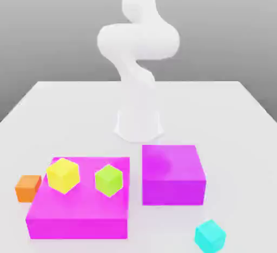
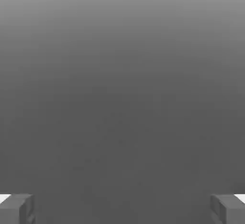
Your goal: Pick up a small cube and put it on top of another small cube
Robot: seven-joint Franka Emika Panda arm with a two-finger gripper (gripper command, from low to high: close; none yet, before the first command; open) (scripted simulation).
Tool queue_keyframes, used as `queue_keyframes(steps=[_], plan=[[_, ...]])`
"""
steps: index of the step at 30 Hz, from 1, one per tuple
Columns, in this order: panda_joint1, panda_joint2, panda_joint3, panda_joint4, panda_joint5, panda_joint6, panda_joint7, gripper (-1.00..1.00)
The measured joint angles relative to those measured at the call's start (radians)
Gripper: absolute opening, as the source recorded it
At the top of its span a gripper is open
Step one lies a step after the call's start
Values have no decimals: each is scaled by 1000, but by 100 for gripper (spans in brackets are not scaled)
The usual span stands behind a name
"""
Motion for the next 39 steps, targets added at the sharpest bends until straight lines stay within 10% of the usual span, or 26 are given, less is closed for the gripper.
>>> queue_keyframes(steps=[31, 32, 39], plan=[[176, 1131, 96, -72, -126, 467, -104, 0], [185, 1166, 86, -65, -134, 494, -99, -100], [186, 1175, 84, -63, -137, 500, -96, -100]])
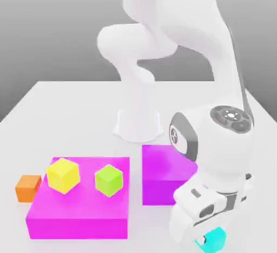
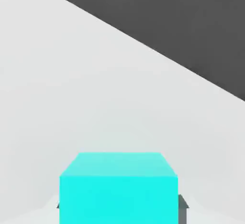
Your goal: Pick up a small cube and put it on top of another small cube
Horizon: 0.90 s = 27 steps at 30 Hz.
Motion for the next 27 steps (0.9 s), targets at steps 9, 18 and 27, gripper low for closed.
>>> queue_keyframes(steps=[9, 18, 27], plan=[[-113, -300, -62, -103, 28, -192, -46, -100], [-386, -621, -237, -266, 35, -343, -108, -100], [-447, -559, -333, -362, 101, -191, -180, 100]])
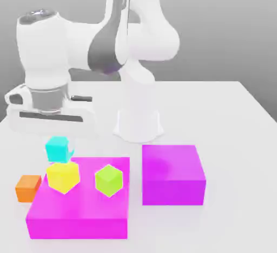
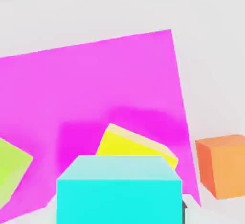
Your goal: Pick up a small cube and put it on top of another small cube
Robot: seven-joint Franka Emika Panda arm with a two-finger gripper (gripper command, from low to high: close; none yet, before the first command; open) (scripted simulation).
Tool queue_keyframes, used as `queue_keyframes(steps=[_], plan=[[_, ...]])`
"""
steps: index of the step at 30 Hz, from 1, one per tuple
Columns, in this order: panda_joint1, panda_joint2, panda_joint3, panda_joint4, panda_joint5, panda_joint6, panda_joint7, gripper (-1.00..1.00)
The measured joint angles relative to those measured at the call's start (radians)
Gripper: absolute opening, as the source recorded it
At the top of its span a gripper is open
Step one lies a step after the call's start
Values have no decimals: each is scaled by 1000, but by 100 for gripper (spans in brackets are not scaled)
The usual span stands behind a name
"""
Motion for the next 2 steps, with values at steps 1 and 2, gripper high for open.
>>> queue_keyframes(steps=[1, 2], plan=[[0, 0, 0, 0, 0, 0, 0, 100], [0, 0, 0, 0, 0, 0, 0, 100]])
